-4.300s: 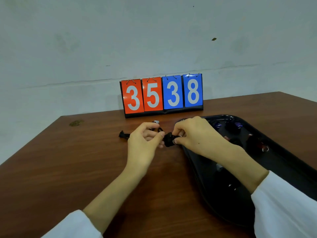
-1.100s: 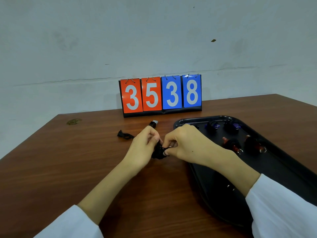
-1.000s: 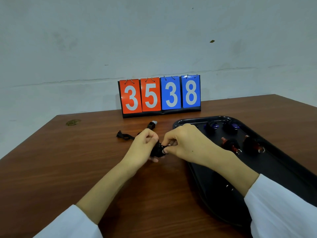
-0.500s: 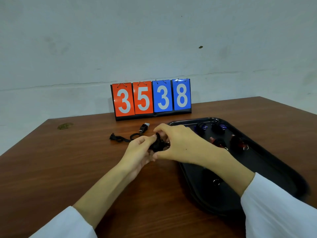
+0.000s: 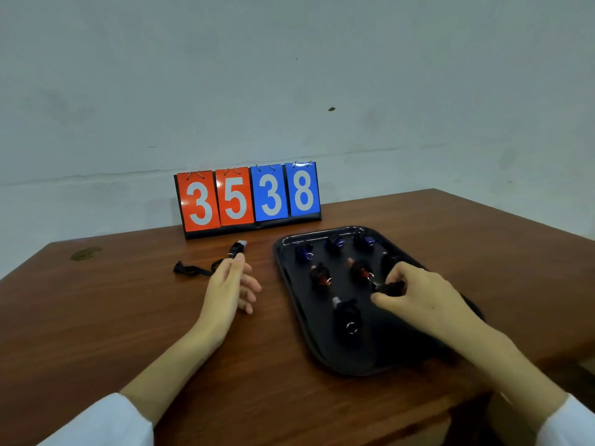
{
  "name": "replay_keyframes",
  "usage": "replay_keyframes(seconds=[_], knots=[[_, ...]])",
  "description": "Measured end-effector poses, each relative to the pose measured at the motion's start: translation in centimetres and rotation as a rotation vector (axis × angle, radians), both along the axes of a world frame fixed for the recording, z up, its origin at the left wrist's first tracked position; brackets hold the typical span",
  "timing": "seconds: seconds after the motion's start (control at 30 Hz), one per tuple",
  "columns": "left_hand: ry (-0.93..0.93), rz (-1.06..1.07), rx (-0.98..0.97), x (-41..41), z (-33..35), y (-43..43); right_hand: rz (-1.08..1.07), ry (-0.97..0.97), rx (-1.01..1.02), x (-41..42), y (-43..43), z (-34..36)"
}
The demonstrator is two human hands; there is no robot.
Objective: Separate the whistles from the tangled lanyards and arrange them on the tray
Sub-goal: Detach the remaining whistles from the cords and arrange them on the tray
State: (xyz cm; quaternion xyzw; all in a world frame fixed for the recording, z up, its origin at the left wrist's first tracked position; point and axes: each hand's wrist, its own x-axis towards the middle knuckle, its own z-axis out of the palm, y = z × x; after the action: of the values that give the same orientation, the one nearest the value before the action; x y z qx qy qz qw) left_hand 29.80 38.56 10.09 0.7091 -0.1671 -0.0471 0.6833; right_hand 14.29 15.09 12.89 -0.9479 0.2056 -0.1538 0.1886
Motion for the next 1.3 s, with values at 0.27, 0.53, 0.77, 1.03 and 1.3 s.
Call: replay_keyframes(seconds=[0.27,0.53,0.77,1.03,1.3], knots=[[0.026,0.020,0.000,0.3,-0.3,0.0,-0.027,-0.018,-0.073,-1.6,-0.8,-2.5],[-0.051,0.219,0.064,1.3,-0.7,0.2,-0.038,-0.120,-0.145,-0.7,0.0,0.8],[-0.436,0.563,0.496,5.9,-1.0,0.8,0.223,-0.081,0.017,7.2,5.3,4.0],[-0.602,0.556,1.185,11.0,-1.7,-2.0,0.346,-0.026,-0.160,13.2,10.8,2.8],[-0.445,0.518,0.882,11.8,-1.2,-2.0,0.337,-0.082,-0.029,13.1,9.7,2.7]])
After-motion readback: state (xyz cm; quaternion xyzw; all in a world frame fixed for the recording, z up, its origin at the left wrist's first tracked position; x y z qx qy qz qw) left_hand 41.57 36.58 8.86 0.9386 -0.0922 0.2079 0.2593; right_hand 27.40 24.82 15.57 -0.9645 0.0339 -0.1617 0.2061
